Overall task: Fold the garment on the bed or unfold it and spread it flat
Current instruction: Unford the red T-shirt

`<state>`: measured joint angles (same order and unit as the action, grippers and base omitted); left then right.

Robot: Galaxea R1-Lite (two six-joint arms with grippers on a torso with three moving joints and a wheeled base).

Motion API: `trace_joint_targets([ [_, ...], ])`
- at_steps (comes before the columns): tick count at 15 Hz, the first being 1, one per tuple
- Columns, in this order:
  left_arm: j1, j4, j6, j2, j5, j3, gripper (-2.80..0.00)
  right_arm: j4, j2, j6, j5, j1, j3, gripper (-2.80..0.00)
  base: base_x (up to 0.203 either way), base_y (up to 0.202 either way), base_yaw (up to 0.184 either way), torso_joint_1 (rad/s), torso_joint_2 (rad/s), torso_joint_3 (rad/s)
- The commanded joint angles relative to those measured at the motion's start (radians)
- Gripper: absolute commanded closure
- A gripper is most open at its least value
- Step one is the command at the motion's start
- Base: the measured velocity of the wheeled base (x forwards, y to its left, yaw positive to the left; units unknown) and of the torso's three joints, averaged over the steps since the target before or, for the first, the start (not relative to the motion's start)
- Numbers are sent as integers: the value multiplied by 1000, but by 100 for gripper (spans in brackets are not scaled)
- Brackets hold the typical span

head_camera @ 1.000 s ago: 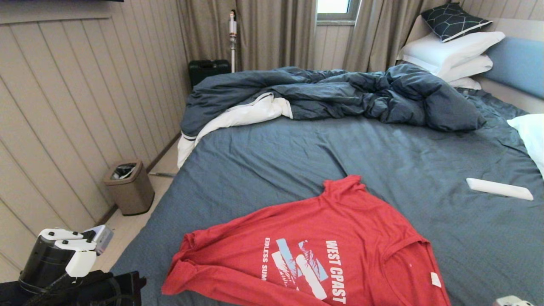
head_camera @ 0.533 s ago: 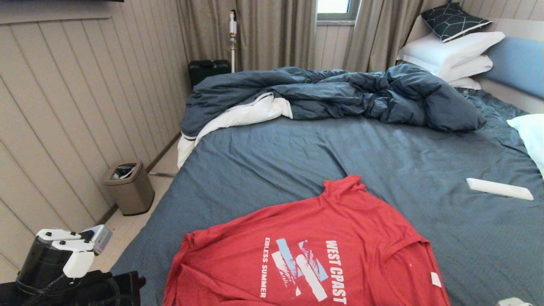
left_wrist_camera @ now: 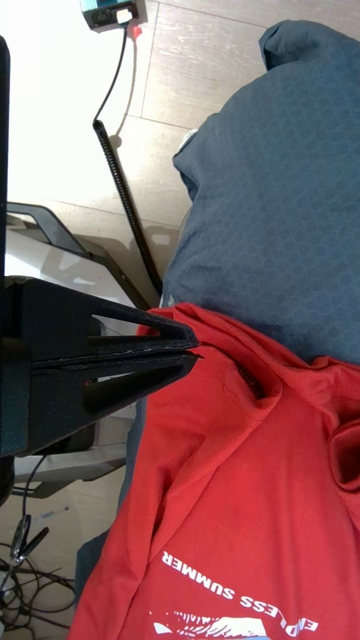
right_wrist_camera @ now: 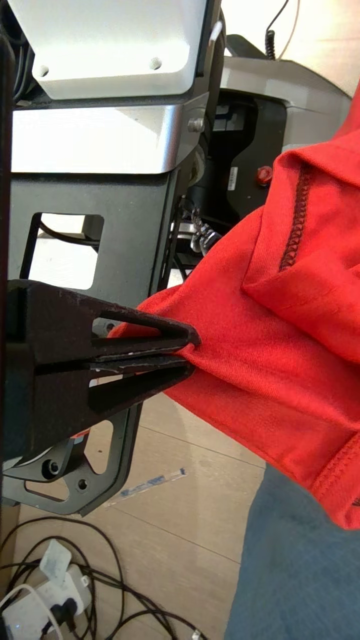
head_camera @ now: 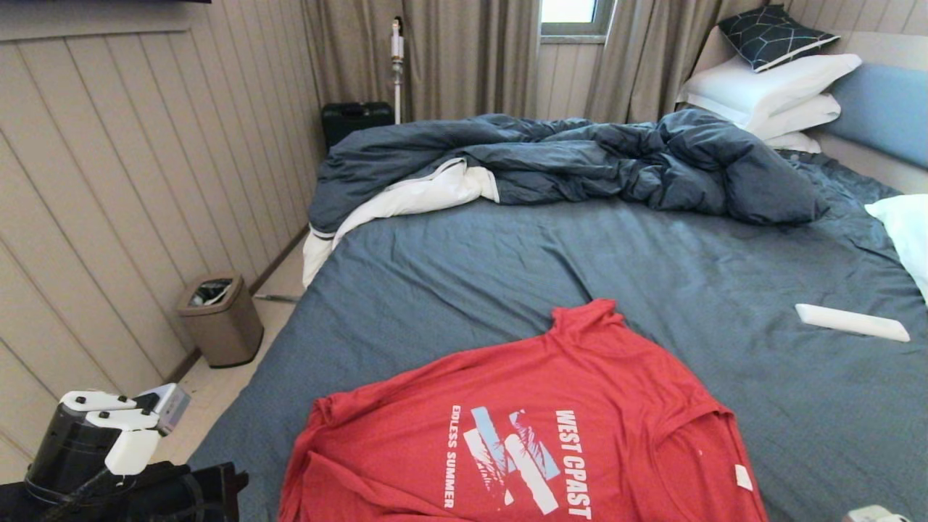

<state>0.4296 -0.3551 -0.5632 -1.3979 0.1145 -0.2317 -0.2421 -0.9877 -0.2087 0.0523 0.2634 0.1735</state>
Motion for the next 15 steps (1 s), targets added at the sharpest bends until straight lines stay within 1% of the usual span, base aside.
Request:
trace_joint_targets([
  [1, 0, -2, -3, 0, 1, 0, 0, -2, -9, 1, 1, 2, -4, 0, 0, 0, 0, 0, 0, 0],
  [5, 0, -2, -4, 0, 2, 0, 0, 2, -18, 0, 4, 0, 12, 0, 0, 0, 0, 0, 0, 0],
  [9, 0, -2, -4, 0, 1, -1, 0, 32, -134, -1, 5, -1, 61, 0, 0, 0, 0, 0, 0, 0],
  [13, 0, -2, -4, 0, 1, -3, 0, 39, -335, -2, 8, -6, 203, 0, 0, 0, 0, 0, 0, 0],
  [15, 0, -2, -4, -1, 1, -3, 0, 37, -393, -10, 11, 0, 282, 0, 0, 0, 0, 0, 0, 0],
])
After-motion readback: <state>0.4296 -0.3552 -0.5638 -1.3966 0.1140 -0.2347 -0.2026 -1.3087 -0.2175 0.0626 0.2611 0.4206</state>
